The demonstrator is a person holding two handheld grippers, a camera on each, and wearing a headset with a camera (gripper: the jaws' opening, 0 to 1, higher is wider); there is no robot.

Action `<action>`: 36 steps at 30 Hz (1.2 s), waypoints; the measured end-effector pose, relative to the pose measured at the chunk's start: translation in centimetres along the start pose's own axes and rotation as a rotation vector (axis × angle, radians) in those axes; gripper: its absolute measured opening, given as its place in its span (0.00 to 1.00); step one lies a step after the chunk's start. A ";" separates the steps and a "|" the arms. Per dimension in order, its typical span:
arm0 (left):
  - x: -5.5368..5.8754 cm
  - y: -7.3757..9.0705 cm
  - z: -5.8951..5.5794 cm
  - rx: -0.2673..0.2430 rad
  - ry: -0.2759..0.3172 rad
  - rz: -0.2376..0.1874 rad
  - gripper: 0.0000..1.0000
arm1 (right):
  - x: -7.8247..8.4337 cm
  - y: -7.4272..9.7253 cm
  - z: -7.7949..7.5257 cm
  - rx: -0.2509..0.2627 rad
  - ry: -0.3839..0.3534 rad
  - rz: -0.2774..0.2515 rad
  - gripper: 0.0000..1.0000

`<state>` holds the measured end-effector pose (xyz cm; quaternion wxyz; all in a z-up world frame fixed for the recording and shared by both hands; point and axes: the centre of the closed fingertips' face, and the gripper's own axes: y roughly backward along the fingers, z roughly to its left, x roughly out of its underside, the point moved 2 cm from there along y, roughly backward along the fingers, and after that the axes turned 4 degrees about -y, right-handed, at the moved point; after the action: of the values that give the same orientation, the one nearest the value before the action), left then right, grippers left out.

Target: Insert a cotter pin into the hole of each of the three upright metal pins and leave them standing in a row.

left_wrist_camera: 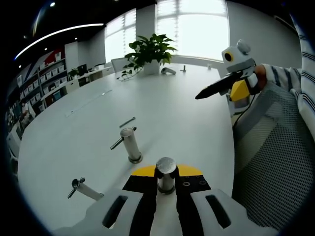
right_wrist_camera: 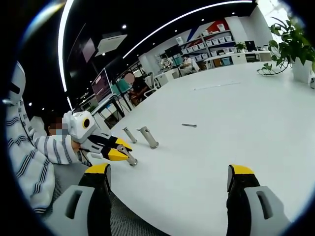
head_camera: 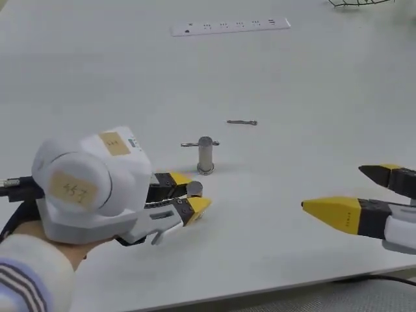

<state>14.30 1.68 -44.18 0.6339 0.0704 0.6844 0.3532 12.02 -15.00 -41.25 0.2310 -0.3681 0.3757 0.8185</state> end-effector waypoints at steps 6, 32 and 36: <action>0.2 0.0 -0.1 0.004 -0.007 0.007 0.09 | 0.0 -0.1 0.1 -0.002 0.004 0.004 0.98; 0.4 1.0 0.3 -0.012 0.068 -0.035 0.18 | 0.1 -0.1 0.3 -0.006 0.009 0.007 0.98; 0.0 2.3 1.2 -0.020 0.106 -0.068 0.26 | 0.2 0.0 0.3 -0.003 0.011 0.007 0.97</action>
<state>14.60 3.89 -42.80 0.6091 0.0220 0.7153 0.3417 11.76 -14.73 -41.21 0.2252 -0.3718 0.3770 0.8179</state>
